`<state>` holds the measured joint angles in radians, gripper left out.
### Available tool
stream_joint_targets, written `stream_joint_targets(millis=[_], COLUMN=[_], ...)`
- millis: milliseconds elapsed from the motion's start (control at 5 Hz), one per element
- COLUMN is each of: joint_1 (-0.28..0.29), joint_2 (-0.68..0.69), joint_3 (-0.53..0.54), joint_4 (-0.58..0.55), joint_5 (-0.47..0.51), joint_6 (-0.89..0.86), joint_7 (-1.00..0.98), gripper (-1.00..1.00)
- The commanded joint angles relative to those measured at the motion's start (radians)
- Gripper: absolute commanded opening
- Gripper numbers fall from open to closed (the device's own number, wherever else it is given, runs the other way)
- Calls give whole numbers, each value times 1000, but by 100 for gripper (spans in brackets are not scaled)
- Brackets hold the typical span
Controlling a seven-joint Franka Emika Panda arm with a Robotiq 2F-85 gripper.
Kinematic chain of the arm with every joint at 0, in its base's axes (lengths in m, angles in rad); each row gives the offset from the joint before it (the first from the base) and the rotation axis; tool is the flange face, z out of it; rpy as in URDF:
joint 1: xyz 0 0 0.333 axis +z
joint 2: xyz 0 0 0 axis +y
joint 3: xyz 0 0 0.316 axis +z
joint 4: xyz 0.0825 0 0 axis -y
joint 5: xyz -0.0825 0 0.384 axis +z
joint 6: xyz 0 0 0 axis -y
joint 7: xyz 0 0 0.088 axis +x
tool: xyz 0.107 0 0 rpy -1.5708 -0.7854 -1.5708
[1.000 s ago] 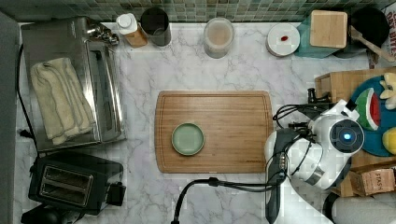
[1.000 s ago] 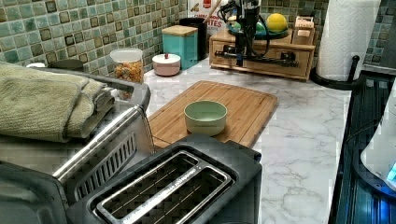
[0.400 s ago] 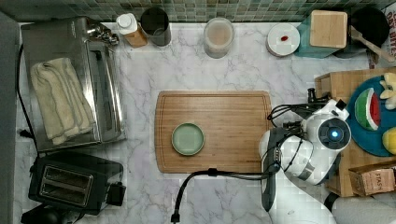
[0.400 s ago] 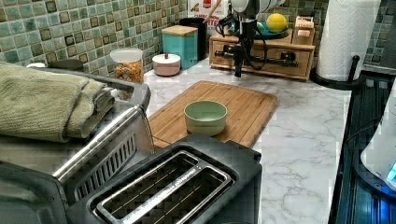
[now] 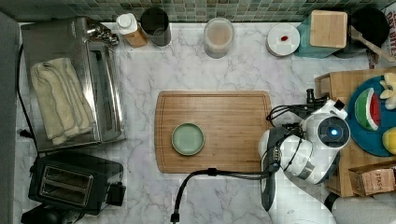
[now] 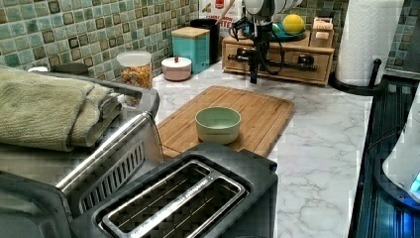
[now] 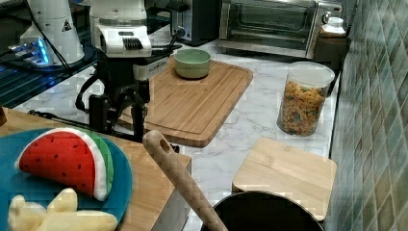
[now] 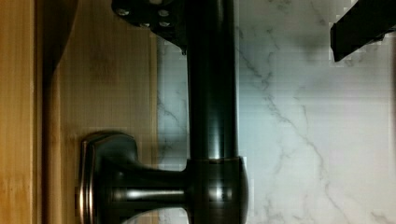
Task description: Open the drawer.
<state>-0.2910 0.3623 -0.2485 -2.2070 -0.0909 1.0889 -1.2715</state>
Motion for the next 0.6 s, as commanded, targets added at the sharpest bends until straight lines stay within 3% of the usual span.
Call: stream_joint_targets(millis=[200, 600], joint_1=[69, 255], joint_2=[-45, -163], joint_3=[119, 163], joint_4=[-86, -229], joint_5=[117, 75], joint_6=[-36, -48], joint_7=[23, 362], gripper=[100, 100])
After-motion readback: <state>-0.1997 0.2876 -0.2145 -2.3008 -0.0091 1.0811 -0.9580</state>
